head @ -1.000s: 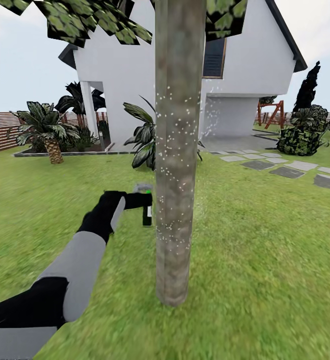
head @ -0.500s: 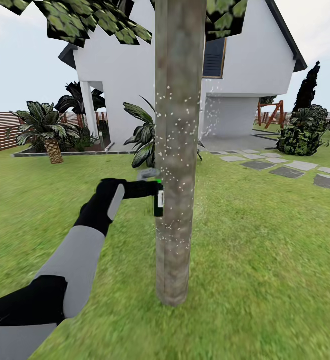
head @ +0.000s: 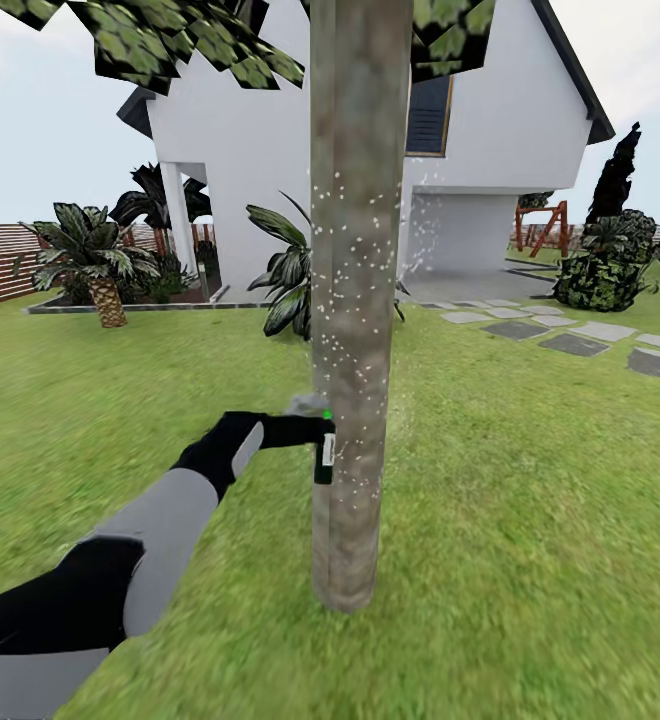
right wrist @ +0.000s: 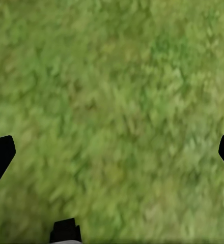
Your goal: In the garden, pick up the pesticide atomizer on the floor and spray pesticide onto both trees until each tree trunk is fully covered.
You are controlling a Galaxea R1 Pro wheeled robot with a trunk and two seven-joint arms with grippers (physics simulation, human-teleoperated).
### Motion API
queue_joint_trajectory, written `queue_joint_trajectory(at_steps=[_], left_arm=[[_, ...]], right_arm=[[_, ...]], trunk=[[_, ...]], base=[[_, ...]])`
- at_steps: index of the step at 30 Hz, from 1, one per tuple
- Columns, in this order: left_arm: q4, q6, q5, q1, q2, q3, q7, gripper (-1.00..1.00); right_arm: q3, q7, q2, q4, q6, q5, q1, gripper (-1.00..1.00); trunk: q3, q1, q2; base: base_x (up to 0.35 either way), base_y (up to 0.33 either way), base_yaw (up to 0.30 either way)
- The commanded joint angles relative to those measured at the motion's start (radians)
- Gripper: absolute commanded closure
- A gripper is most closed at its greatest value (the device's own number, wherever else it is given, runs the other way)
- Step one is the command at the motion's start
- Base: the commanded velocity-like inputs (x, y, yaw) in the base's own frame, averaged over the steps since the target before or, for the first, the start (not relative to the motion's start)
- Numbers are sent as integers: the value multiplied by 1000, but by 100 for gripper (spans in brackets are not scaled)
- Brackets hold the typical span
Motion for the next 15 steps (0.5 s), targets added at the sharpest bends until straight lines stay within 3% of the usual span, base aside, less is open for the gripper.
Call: queue_joint_trajectory(at_steps=[1,6,8,10,12,15], left_arm=[[43,-48,5,0,9,2,14,100],[187,-214,-3,0,70,3,75,100],[262,-291,-4,0,78,2,79,100],[343,-429,-5,1,82,2,81,100],[357,-462,-5,4,83,3,83,100],[370,-560,-5,83,112,3,83,100]], right_arm=[[0,0,0,0,-1,0,0,-100],[-1,0,0,0,-1,0,0,-100],[-1,0,0,0,-1,0,0,-100],[-1,2,0,0,-1,0,0,-100],[0,3,0,7,-1,0,0,-100],[0,6,0,50,-2,0,0,-100]], trunk=[[0,0,0],[0,0,0],[0,0,0],[0,0,0],[0,0,0],[0,0,0]], base=[[0,0,0],[0,0,0],[0,0,0],[0,0,0],[0,0,0],[0,0,0]])
